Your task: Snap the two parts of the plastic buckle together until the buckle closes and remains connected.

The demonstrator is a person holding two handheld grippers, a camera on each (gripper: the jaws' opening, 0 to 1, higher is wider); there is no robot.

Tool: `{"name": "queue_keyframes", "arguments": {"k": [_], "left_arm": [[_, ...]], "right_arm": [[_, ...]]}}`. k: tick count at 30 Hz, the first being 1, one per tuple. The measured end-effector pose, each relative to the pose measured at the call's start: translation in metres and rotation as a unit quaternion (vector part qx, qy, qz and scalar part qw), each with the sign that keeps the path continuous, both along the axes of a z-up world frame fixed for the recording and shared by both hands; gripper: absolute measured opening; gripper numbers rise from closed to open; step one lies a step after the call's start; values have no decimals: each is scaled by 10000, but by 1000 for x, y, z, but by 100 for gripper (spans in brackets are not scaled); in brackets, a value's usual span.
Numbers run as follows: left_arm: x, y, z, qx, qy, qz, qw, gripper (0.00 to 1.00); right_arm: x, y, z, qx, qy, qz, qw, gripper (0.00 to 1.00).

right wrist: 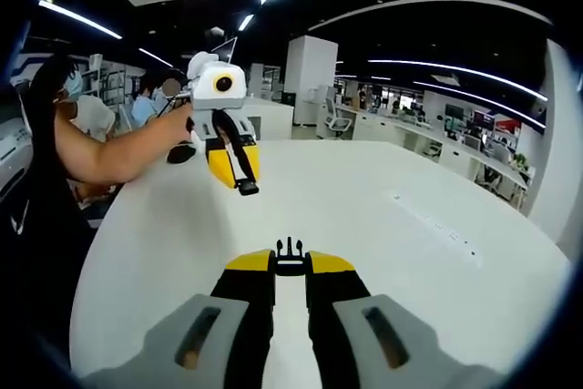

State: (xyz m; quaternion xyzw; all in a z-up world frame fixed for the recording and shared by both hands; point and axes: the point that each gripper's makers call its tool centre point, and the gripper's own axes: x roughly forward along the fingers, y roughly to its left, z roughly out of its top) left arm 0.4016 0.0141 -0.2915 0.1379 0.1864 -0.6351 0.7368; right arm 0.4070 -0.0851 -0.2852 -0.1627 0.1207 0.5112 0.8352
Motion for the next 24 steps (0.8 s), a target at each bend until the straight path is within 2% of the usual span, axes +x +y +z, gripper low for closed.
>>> {"name": "queue_keyframes", "arguments": {"k": [24], "left_arm": [[-11,4,0,89,-48,-35,9999,11]], "right_arm": [[-14,9,6,-97,-103,143,9998,12]]}}
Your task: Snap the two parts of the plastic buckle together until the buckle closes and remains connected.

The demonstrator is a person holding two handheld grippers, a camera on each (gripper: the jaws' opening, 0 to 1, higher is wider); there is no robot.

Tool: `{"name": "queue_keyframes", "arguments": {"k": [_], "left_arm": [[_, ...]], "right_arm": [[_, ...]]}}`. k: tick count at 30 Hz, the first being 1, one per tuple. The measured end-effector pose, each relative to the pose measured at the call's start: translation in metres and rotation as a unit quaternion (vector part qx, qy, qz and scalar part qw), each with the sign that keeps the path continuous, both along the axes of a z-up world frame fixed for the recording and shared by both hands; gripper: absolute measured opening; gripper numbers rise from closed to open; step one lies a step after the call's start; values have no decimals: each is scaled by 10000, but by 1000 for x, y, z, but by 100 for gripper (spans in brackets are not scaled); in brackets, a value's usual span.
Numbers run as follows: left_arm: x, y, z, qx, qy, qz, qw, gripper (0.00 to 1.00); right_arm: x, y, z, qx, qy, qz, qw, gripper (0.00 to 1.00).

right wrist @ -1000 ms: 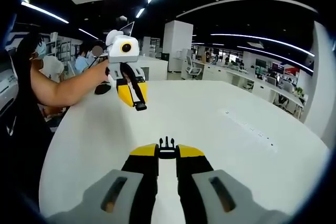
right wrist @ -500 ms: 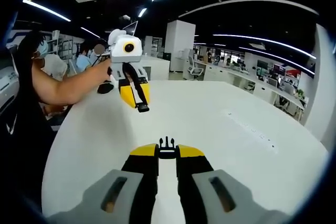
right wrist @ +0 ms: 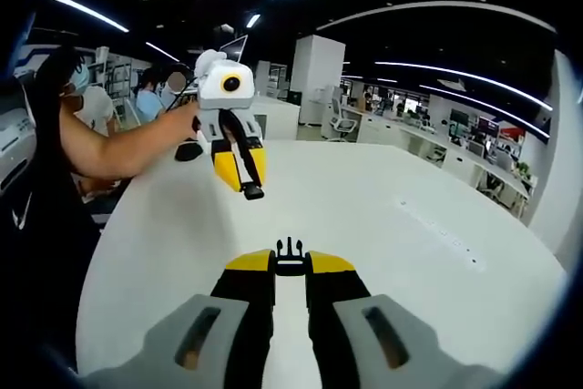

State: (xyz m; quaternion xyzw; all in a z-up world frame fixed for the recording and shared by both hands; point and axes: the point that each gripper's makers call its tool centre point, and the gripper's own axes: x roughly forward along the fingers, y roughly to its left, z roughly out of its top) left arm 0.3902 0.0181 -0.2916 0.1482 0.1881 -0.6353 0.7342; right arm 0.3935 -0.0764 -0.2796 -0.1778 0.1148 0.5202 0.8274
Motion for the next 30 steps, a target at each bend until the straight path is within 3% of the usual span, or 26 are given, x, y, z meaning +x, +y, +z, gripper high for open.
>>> {"name": "queue_keyframes", "arguments": {"k": [30], "left_arm": [[-22,3,-4,-2,-6,-81,10000,11]], "right_arm": [[-17,0,-6,84,3,18,10000,12]]}}
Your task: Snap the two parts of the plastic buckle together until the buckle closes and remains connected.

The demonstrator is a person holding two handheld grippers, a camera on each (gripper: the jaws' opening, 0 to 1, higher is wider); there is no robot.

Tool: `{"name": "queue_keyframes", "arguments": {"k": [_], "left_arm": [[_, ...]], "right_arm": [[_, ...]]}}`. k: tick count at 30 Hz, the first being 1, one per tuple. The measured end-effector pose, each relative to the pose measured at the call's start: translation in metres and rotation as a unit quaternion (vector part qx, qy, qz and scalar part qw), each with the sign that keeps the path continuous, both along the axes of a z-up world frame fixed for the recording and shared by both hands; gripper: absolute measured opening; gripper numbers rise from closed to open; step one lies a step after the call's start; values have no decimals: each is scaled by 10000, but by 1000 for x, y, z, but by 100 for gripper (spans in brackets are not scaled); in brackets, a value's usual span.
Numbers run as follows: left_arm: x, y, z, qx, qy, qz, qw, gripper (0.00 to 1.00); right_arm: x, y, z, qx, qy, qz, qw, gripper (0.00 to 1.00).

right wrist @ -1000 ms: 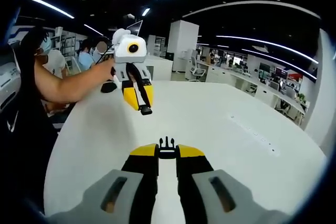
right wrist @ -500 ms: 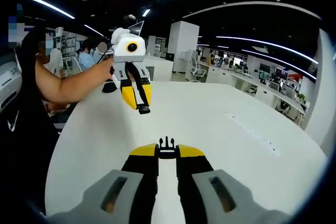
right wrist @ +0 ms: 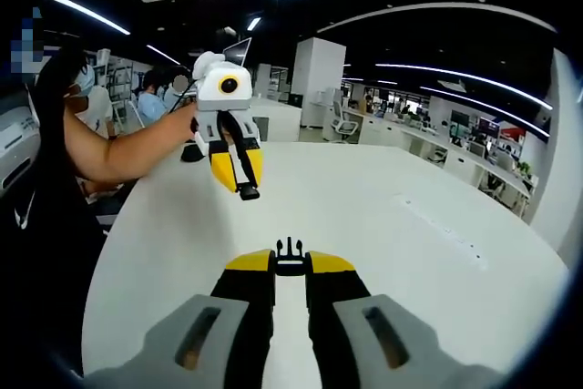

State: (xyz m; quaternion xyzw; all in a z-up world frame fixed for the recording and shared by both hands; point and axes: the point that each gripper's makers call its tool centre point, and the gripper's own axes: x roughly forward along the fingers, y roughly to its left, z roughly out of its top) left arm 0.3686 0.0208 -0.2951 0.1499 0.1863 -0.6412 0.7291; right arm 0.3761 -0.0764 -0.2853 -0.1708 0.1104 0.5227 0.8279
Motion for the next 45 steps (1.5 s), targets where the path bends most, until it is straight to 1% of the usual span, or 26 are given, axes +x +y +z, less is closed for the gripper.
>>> {"name": "queue_keyframes", "arguments": {"k": [5,11,18,24,29,31,34,37,41,43,45], "left_arm": [[-4,-1,1,13,-32,-74,10000,11],[-2,0,2,-9,-21,-62,10000,11],[-6,-1,-1,-20,-26,-96,9999,11],[-6,1,-7,13,6,-93,10000,11],[-9,1,-9,11,3,-121,9999,11],[-9,2,-11,-16,-7,-130,9999,11],[-10,2,-13,-38,-9,-127,9999,11],[-9,2,-16,-29,-35,-105,9999,11],[-12,2,-18,-49,-39,-134,9999,11],[-12,3,-22,-37,-83,-149,9998,11],[-12,5,-28,44,-70,-141,9999,11]], "right_arm": [[-1,-1,-2,8,7,-4,10000,12],[-2,-2,-1,20,-1,-10,10000,12],[-2,-2,-2,25,-25,-16,10000,12],[-3,0,-4,27,-12,19,10000,12],[-2,2,-8,29,19,83,10000,12],[-1,3,-10,96,18,116,9999,12],[0,4,-16,108,57,123,9998,12],[-2,5,-22,42,69,156,9998,12],[-7,5,-22,57,33,200,9998,12],[-7,6,-25,55,49,223,9997,12],[-7,7,-31,12,101,228,9997,12]]}}
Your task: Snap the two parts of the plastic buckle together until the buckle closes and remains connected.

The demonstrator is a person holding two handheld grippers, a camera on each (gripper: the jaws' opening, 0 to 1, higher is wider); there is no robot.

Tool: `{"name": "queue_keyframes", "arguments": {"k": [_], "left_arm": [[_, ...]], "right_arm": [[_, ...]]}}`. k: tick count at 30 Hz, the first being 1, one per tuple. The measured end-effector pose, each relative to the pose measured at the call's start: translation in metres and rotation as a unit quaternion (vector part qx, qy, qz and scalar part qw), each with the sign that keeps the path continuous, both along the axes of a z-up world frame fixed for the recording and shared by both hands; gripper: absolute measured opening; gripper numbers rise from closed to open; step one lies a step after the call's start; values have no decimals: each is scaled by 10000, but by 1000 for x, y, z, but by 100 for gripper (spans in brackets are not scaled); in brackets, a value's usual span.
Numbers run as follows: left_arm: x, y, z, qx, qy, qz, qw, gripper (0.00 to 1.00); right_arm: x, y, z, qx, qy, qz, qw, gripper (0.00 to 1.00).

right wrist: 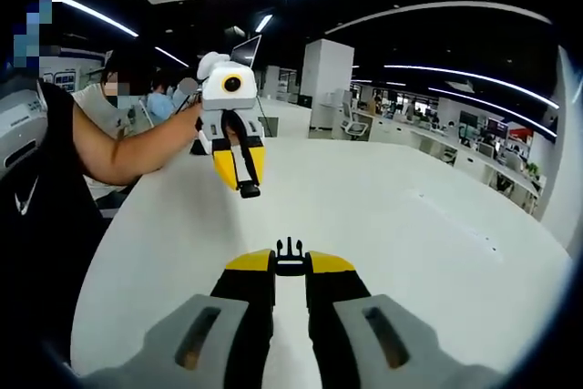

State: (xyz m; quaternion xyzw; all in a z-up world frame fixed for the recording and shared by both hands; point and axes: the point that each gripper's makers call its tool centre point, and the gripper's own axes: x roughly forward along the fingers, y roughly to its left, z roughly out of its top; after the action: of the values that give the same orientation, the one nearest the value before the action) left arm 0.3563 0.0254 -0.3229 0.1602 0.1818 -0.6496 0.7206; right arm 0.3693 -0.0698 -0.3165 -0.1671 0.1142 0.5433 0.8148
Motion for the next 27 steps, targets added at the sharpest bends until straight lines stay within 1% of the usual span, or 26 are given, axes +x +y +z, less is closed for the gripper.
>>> {"name": "queue_keyframes", "arguments": {"k": [3,6,8,18,27], "left_arm": [[-1,1,-6,54,19,-18,10000,11],[-1,1,-9,63,-23,-76,9999,11],[-1,1,-10,52,31,-85,9999,11],[1,3,-17,168,52,-40,9998,11],[0,2,-19,192,37,-64,9998,11]], "right_arm": [[0,-1,-7,-61,57,3,10000,12],[-2,-1,-15,-70,100,40,9999,12],[-2,-3,-18,-117,129,36,9998,12],[-3,-4,-19,-138,157,28,9998,12],[-4,-4,-19,-133,140,39,9998,12]]}}
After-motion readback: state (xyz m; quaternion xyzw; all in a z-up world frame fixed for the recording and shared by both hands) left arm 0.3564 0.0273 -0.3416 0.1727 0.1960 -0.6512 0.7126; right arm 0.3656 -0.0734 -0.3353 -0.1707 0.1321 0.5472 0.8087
